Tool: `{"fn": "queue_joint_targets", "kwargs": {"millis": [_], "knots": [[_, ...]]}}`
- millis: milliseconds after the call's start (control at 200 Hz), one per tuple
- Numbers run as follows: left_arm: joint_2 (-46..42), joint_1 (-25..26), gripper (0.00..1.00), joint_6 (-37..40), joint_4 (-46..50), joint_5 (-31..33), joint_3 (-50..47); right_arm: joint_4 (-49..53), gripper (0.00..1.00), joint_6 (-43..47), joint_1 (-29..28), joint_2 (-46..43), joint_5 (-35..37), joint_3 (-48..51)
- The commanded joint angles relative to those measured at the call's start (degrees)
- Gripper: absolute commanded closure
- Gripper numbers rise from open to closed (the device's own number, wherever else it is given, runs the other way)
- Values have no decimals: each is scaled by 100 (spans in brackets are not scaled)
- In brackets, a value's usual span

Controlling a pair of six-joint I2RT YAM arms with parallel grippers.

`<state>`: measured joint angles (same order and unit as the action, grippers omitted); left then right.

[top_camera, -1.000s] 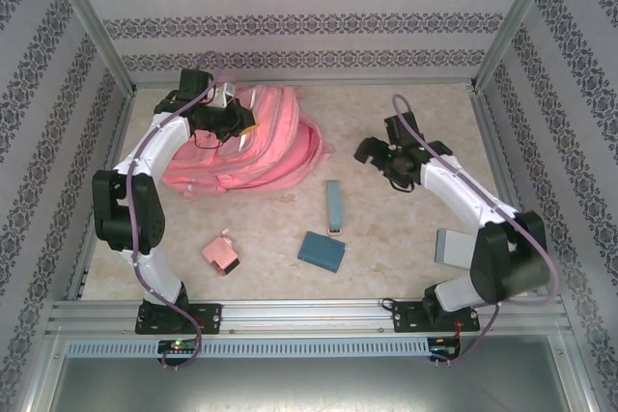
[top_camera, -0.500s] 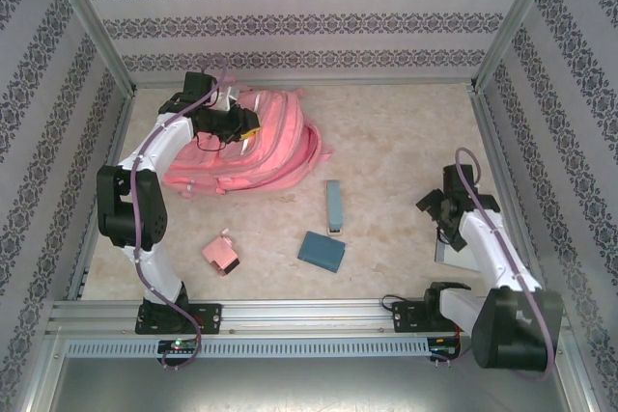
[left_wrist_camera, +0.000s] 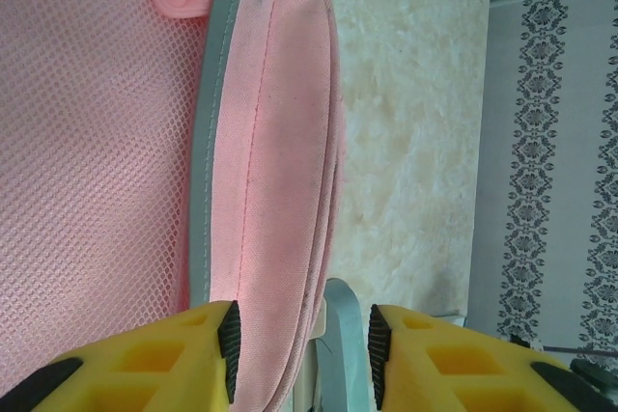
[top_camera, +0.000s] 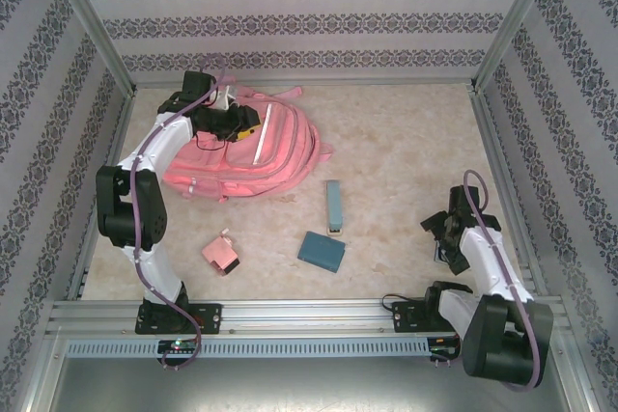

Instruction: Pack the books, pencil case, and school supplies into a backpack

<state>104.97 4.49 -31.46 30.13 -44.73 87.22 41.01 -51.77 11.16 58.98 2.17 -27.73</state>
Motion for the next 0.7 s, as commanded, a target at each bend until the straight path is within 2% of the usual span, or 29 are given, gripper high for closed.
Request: {"fn": "queue_joint_targets", "kwargs": {"millis": [0, 105, 205, 315, 455, 699], "knots": [[-272, 32, 60, 114, -34, 19, 109, -800, 2, 268, 45, 566, -1101, 3], [-352, 47, 63, 79, -110, 5, -2, -1262, 2, 348, -109, 1197, -1735, -163], [-389, 77, 65, 70, -119, 0, -38, -1602, 2, 230, -530, 1558, -2038, -395], [-424, 151, 66, 26, -165, 12, -99, -1924, 2, -42, -1080, 1842, -2079, -720], [-396, 299, 66, -24, -199, 36, -113, -2413, 2, -476, -1516, 2382, -2153, -1187], [-260, 712, 66, -126, -297, 117, -62, -2772, 2, -909, -2323, 3776, -1980, -2595]]}}
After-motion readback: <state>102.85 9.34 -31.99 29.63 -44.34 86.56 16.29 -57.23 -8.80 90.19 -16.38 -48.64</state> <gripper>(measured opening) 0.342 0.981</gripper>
